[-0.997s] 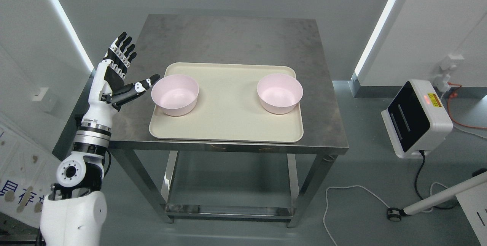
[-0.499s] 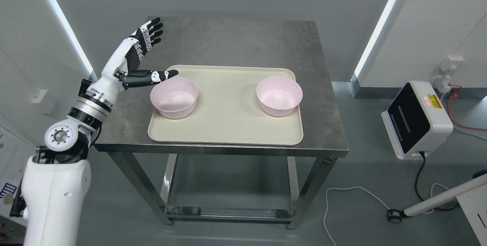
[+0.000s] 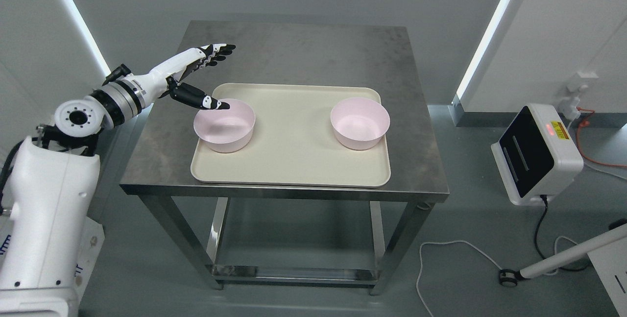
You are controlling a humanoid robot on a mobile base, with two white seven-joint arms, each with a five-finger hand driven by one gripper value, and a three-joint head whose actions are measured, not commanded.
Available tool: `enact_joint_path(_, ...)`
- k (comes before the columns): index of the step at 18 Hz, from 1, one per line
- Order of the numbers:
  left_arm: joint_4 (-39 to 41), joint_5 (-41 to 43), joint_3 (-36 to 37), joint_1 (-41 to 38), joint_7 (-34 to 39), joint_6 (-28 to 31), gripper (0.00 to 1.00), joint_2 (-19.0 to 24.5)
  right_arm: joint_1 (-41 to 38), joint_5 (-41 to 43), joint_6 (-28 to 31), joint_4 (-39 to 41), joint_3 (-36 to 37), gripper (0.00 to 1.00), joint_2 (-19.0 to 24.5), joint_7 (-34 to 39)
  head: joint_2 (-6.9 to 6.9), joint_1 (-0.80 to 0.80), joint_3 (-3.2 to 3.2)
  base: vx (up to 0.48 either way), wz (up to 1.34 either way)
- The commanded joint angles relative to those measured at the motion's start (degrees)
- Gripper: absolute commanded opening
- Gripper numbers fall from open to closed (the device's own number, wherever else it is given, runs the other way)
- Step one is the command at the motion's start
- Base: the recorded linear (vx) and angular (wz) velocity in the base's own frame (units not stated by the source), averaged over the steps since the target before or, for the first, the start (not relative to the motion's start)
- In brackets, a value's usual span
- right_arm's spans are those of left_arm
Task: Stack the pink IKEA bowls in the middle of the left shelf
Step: 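Reach the left hand toward the pink bowl nearer the left arm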
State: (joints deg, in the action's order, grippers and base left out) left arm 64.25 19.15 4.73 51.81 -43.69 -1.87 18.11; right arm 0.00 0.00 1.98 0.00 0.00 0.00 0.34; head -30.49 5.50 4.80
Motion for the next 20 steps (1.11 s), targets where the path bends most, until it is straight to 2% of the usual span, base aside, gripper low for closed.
enact_joint_path(1, -17.2, 6.2, 15.0, 8.0, -0.3, 1.1, 0.94, 3.2, -1.7, 0.0, -0.1, 1.9, 0.6, 1.0, -1.0, 0.0, 0.0, 0.0, 0.0, 0.0, 0.0)
enact_joint_path(12, -17.7, 6.1, 16.0, 6.2, -0.2, 0.5, 0.82, 1.8, -1.7, 0.0, -0.1, 1.9, 0.7, 1.0, -1.0, 0.0, 0.0, 0.0, 0.0, 0.0, 0.0)
enact_joint_path(14, -17.7, 6.1, 15.1, 6.6, -0.2, 0.4, 0.77, 0.3, -1.7, 0.0, 0.0, 1.9, 0.6, 1.0, -1.0, 0.0, 0.01, 0.0, 0.0, 0.0, 0.0)
enact_joint_path(20, -17.8, 6.1, 10.4, 6.7, 0.4, 0.4, 0.54, -3.0, -1.7, 0.0, -0.1, 1.9, 0.6, 1.0, -1.0, 0.0, 0.0, 0.0, 0.0, 0.0, 0.0)
